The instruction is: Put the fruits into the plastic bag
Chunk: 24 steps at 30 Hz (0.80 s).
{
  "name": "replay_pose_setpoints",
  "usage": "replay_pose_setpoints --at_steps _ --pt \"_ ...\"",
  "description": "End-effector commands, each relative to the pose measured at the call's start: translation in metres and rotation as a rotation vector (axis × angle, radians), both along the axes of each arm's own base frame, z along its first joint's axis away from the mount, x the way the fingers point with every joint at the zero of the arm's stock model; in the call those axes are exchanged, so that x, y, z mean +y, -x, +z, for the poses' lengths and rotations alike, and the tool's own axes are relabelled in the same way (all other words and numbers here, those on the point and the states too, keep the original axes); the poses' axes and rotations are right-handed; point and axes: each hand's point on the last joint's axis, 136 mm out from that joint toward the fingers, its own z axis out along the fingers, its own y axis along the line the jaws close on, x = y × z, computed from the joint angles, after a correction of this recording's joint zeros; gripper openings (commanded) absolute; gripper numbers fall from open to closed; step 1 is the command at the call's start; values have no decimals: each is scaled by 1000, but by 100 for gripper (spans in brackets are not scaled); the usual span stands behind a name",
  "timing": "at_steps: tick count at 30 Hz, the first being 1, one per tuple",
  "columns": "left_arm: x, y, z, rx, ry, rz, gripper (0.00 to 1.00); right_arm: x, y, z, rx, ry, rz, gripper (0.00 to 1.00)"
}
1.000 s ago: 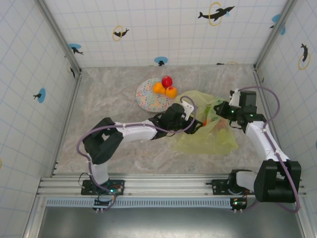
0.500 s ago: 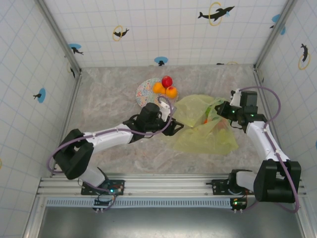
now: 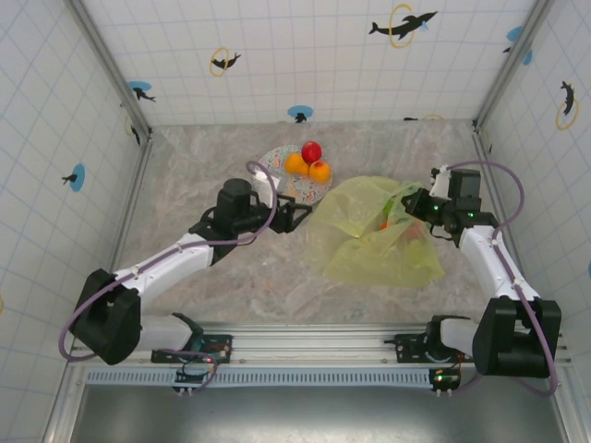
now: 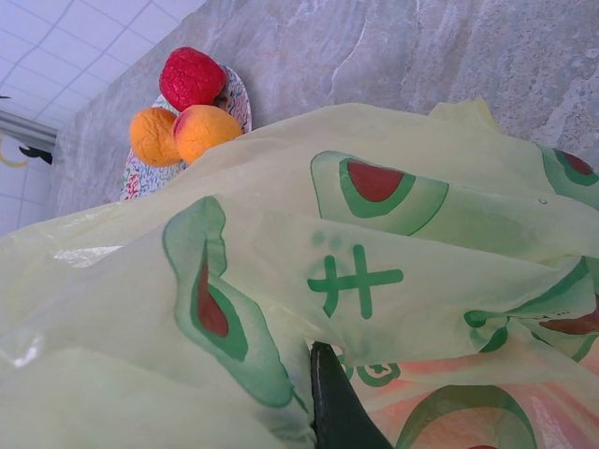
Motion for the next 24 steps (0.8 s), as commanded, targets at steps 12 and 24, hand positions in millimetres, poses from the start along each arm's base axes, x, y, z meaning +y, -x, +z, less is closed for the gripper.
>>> replay_pose_setpoints --at_steps 12,24 --pt "47 -135 -44 167 -116 446 86 -4 2 -2 -4 7 1 0" --pt "29 -185 -81 218 -142 451 91 -3 4 -6 0 -8 6 0"
